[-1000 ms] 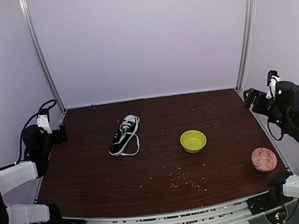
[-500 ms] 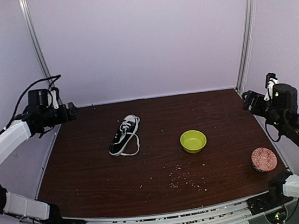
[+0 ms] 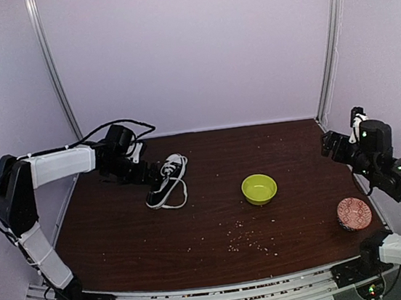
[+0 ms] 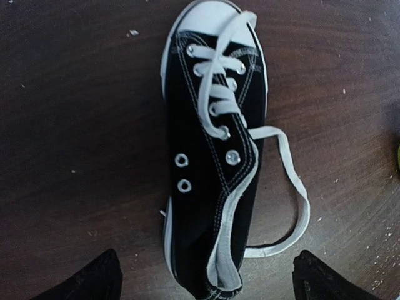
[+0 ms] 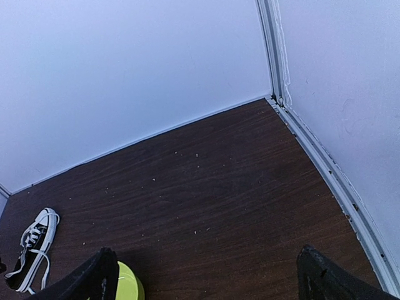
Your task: Tie the shoes
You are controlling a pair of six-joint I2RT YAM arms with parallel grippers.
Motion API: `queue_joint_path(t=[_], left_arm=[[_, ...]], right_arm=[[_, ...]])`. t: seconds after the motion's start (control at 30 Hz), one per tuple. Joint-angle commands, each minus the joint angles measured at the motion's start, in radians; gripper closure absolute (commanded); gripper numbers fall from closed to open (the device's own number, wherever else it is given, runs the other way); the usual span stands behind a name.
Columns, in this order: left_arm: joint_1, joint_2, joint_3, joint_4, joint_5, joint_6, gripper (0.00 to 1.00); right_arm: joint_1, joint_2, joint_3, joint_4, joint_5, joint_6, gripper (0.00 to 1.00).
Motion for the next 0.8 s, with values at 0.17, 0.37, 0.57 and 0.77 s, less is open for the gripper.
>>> queue_joint_path(t=[0.17, 0.37, 0.57, 0.77], left_arm=[[-0.034, 0.029, -0.045, -0.022, 0.013, 0.018, 0.34], [-0.039, 0.041, -0.04, -0.032, 0.013, 0.013, 0.44], [-0.048, 0.063, -0.036, -0.029, 0.036, 0.019, 0.51], [-0.048, 0.078, -0.018, -0.039, 0.037, 0.014, 0.75]], right_arm=[[-0.002, 0.012, -0.033, 0.058, -0.038, 0.024, 0.0], [-0.002, 0.031, -0.031, 0.058, -0.059, 0.032, 0.01], [-0.002, 0.014, -0.035, 0.051, -0.056, 0.027, 0.01], [-0.002, 0.002, -0.043, 0.043, -0.047, 0.032, 0.01]])
